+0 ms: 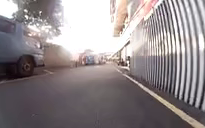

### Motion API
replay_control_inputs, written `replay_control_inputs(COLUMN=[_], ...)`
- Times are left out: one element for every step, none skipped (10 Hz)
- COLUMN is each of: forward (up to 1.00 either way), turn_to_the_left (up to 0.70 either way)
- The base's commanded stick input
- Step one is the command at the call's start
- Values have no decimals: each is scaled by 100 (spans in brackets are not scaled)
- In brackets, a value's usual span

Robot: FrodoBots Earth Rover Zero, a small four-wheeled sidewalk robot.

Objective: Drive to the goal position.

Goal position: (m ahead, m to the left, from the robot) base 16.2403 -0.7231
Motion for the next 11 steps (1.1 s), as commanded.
replay_control_inputs(forward=[45, 45, 45, 45, 45, 45, 45, 45, 45, 45, 45], turn_to_the_left=[0, 0, 0, 0, 0, 0, 0, 0, 0, 0, 0])
